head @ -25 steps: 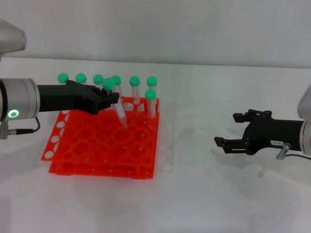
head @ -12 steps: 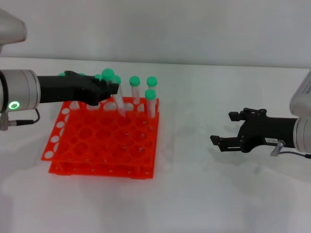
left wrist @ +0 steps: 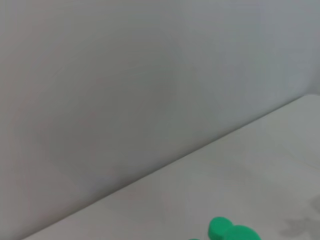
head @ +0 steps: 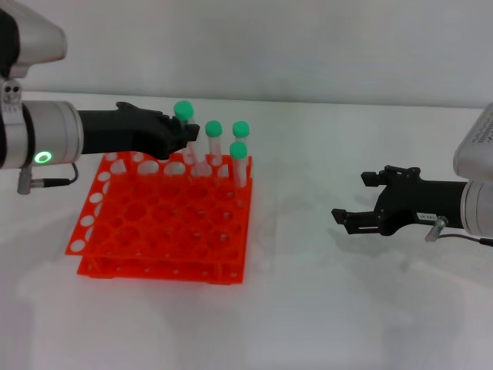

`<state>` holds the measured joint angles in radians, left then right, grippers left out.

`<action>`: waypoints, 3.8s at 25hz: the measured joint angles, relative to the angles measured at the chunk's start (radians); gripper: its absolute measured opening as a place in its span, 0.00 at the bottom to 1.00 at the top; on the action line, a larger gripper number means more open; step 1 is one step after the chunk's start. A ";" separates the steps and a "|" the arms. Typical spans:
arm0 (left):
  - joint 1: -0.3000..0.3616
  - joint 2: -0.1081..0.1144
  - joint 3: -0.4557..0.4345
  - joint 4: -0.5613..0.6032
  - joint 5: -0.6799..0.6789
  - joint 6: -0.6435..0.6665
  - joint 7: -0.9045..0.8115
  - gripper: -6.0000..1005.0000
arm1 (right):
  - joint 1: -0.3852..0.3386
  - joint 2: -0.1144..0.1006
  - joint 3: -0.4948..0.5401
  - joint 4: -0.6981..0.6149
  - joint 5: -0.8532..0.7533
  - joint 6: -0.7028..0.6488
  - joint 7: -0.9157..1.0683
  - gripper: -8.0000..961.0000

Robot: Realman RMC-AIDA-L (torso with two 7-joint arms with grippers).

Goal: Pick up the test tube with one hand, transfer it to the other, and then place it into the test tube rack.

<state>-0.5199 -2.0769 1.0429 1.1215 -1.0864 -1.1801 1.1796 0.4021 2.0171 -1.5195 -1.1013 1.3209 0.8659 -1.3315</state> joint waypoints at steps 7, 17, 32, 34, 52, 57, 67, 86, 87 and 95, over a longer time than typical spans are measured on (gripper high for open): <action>-0.019 0.001 0.000 -0.029 0.003 0.001 0.003 0.20 | 0.003 0.000 -0.001 0.000 0.001 -0.002 0.004 0.91; -0.023 0.001 0.000 -0.076 0.022 0.025 0.006 0.21 | 0.008 0.001 -0.001 0.000 0.001 -0.010 0.006 0.91; -0.080 0.001 0.002 -0.181 0.052 0.059 0.031 0.27 | 0.024 0.004 -0.001 0.023 0.001 -0.025 0.008 0.91; -0.084 0.001 0.003 -0.182 0.065 0.057 0.030 0.28 | 0.032 0.004 -0.001 0.032 0.002 -0.025 0.008 0.91; 0.034 0.001 -0.004 -0.056 -0.036 0.004 0.050 0.60 | 0.029 0.002 0.005 0.043 0.024 -0.029 0.002 0.91; 0.202 0.001 -0.006 0.015 -0.234 -0.038 0.191 0.65 | -0.004 -0.002 0.027 0.028 0.050 -0.027 -0.030 0.91; 0.471 -0.001 -0.058 -0.232 -0.771 -0.232 0.768 0.65 | -0.098 -0.007 0.147 0.068 0.237 0.001 -0.232 0.91; 0.467 -0.005 -0.369 -0.791 -0.891 -0.518 1.291 0.65 | -0.101 -0.009 0.671 0.566 0.456 0.436 -0.770 0.91; 0.464 -0.005 -0.369 -0.805 -0.899 -0.519 1.310 0.65 | -0.100 -0.009 0.690 0.583 0.456 0.452 -0.789 0.91; 0.450 -0.004 -0.370 -0.870 -0.955 -0.505 1.351 0.64 | -0.101 -0.009 0.769 0.701 0.474 0.513 -0.930 0.91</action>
<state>-0.0696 -2.0814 0.6724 0.2512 -2.0413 -1.6854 2.5311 0.3012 2.0079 -0.7507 -0.4005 1.7948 1.3789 -2.2613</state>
